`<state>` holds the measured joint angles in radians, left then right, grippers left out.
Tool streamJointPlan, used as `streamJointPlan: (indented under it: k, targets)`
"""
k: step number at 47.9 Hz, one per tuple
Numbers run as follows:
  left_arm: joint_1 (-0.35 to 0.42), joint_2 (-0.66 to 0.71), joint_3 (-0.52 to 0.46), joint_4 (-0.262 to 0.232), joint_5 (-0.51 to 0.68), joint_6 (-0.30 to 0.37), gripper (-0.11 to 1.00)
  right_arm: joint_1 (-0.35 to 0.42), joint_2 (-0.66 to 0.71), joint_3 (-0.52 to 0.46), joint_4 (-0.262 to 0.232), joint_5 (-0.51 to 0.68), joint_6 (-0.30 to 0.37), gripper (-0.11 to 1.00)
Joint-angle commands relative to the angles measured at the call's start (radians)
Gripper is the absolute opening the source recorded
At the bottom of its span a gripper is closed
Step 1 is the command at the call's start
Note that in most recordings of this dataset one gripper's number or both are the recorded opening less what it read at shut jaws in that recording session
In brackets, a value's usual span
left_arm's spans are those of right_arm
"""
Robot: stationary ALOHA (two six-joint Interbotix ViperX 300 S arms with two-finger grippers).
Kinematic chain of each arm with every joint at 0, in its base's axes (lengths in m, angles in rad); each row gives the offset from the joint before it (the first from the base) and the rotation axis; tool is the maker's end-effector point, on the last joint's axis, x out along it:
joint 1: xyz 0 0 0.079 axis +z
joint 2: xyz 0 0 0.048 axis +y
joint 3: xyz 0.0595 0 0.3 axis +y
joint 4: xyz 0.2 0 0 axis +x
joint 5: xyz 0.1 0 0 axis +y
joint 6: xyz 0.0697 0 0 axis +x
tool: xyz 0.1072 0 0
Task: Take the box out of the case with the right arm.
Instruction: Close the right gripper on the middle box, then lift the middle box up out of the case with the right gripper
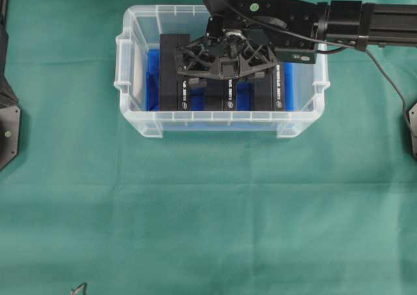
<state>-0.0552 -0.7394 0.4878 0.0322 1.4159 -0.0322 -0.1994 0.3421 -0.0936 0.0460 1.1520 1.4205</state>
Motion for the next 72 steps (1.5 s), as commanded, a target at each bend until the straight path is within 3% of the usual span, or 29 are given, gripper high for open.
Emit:
streamJointPlan:
  k: [1,27,36,72]
  targets:
    - [0.005,0.002,-0.026,0.002,-0.005,0.000,0.02,0.003,-0.017,-0.011,-0.006,-0.003,0.020,0.67]
    - [0.005,0.002,-0.026,0.002,-0.006,0.002,0.02,0.005,-0.021,-0.025,-0.023,0.000,0.026,0.67]
    - [0.005,0.002,-0.026,0.002,-0.005,0.002,0.02,0.005,-0.040,-0.064,-0.035,0.060,0.029,0.67]
    - [0.003,0.002,-0.026,0.002,0.000,0.000,0.02,0.029,-0.083,-0.439,-0.158,0.448,0.025,0.67]
